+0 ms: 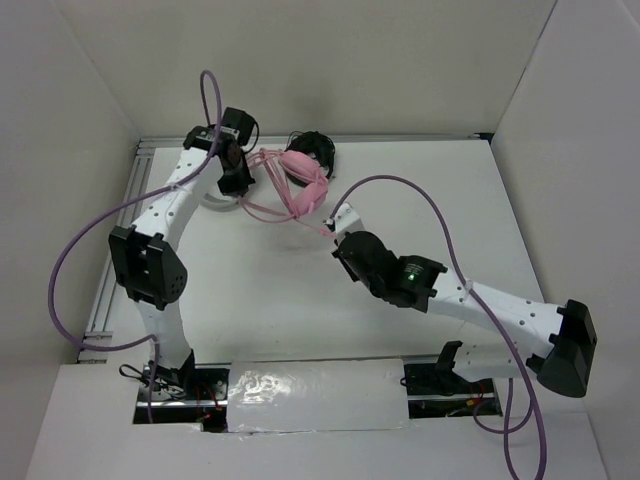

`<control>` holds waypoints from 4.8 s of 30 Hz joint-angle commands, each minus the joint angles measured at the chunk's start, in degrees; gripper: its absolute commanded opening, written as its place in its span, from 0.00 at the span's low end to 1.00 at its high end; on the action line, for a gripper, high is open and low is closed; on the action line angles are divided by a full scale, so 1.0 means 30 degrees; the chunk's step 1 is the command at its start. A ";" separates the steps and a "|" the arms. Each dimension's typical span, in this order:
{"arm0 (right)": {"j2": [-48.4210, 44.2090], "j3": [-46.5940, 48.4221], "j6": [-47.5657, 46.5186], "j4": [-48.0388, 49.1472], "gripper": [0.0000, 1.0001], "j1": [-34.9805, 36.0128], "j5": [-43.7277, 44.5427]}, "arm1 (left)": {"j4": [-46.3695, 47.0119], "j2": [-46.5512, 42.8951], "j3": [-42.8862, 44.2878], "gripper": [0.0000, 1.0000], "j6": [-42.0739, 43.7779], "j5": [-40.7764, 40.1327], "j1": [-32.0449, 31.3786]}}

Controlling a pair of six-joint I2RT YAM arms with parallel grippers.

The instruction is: Wrap the headphones

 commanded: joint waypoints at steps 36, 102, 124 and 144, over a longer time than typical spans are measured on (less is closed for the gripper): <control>-0.0005 0.3233 -1.6246 0.2963 0.04 -0.3605 -0.5993 | 1.4833 -0.5334 -1.3406 0.00 1.2390 0.6364 -0.7458; 1.1830 0.7831 -0.9187 0.1614 0.21 -1.4945 -1.7860 | 1.2110 0.3306 -0.7314 0.39 1.4444 0.8685 -0.6023; 1.5873 1.1933 -0.9625 -0.0464 0.29 -1.4886 -1.8121 | 1.3954 0.1843 -0.6523 0.84 1.4530 0.9503 -0.6081; 1.5289 1.0381 -0.8131 -0.1901 0.75 -1.6028 -1.9908 | 1.3223 0.1697 -0.3622 0.99 1.3448 0.7891 -0.5642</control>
